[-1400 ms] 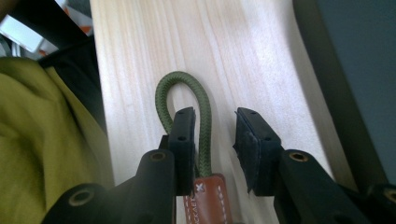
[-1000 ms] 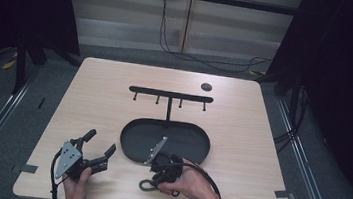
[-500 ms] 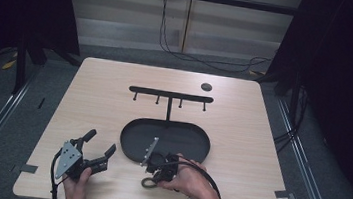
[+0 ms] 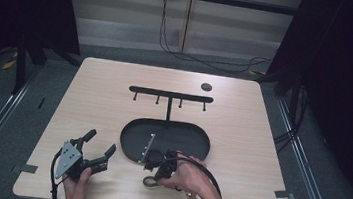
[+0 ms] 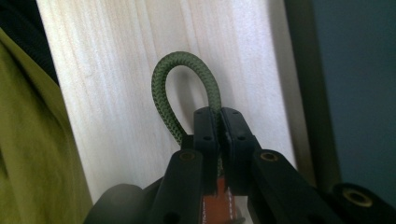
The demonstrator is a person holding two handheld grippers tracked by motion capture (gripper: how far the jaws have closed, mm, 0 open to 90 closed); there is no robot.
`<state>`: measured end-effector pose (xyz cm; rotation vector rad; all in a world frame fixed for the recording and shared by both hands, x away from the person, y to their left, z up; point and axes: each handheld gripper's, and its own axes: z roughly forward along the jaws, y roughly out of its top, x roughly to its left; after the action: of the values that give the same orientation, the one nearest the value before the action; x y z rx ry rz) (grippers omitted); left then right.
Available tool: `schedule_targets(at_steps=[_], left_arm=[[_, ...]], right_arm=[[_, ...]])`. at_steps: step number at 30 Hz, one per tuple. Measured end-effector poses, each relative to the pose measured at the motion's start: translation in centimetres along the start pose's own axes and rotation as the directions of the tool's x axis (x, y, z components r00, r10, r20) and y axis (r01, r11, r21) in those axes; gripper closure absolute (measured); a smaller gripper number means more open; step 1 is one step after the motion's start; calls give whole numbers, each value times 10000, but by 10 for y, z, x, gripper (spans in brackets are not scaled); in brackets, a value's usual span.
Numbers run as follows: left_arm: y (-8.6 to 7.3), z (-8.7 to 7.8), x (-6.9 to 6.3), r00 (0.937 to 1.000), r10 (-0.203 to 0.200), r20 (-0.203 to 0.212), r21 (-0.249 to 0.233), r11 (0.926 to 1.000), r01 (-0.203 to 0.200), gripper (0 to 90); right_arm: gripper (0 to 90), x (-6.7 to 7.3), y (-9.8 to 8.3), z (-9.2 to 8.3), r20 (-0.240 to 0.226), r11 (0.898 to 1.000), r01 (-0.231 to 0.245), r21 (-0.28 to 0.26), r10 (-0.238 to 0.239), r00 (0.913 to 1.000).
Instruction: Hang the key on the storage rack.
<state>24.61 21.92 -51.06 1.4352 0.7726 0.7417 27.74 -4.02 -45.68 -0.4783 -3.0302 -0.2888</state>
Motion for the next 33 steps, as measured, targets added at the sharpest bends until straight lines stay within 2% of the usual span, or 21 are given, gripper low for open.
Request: schedule_targets(at_steps=[1,6,10,16,33], left_arm=[[0,0,0,10000,3,-1,3,10000,-3,166],[0,0,0,10000,14,-2,12,10000,-14,166],[0,0,0,10000,2,0,0,10000,-2,166],[0,0,0,10000,20,-3,15,10000,-20,166],[0,0,0,10000,20,-1,14,10000,-20,165]], right_arm=[[861,-1,0,-3,-3,9999,100,-77,-100,9999],[862,-4,-3,-18,-11,9999,-96,-123,96,10000],[862,-7,-4,-25,-67,9998,-13,-188,12,10000],[862,-8,-3,-39,-226,9994,157,307,-150,9996],[862,-15,4,-83,483,9993,227,302,-241,9985]])
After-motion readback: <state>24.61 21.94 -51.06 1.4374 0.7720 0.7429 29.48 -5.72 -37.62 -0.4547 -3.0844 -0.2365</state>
